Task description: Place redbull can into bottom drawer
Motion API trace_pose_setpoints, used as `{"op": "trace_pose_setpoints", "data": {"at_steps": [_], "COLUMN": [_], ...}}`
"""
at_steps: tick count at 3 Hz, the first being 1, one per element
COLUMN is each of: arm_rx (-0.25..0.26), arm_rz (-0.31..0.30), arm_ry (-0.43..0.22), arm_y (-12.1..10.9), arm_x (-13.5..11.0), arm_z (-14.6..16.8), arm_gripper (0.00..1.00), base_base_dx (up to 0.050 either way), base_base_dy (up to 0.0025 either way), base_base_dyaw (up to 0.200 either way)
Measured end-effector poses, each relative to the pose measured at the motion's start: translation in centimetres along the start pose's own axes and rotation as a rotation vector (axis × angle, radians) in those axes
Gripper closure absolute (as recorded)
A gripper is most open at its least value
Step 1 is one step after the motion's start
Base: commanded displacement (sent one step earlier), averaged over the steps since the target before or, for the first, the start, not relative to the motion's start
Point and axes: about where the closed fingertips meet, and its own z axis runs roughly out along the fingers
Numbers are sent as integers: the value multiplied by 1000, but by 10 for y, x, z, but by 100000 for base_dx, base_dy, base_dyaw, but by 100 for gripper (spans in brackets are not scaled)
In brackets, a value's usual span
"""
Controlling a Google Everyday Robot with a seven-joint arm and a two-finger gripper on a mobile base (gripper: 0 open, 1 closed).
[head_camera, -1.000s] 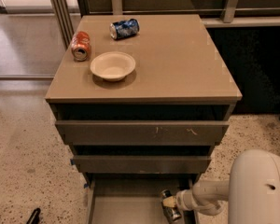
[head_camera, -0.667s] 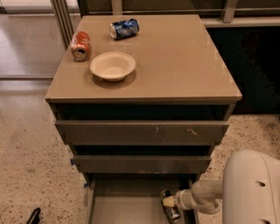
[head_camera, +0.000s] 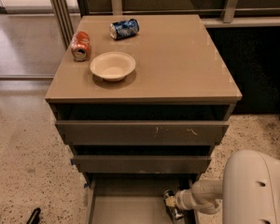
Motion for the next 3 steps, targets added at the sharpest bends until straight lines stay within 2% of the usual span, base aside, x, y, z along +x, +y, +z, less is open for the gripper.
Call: {"op": "trace_pose_setpoints", "data": {"at_steps": [1, 2, 3], "arm_rx": [0, 0, 0], "arm_rz": [0, 0, 0], "arm_ry": [0, 0, 0], "arm_y": [0, 0, 0], "arm_x": [0, 0, 0], "arm_z": [0, 0, 0], "arm_gripper": [12, 0, 0], "base_base_dx": [0, 0, 0], "base_base_dy": [0, 0, 0], "base_base_dyaw": [0, 0, 0]}}
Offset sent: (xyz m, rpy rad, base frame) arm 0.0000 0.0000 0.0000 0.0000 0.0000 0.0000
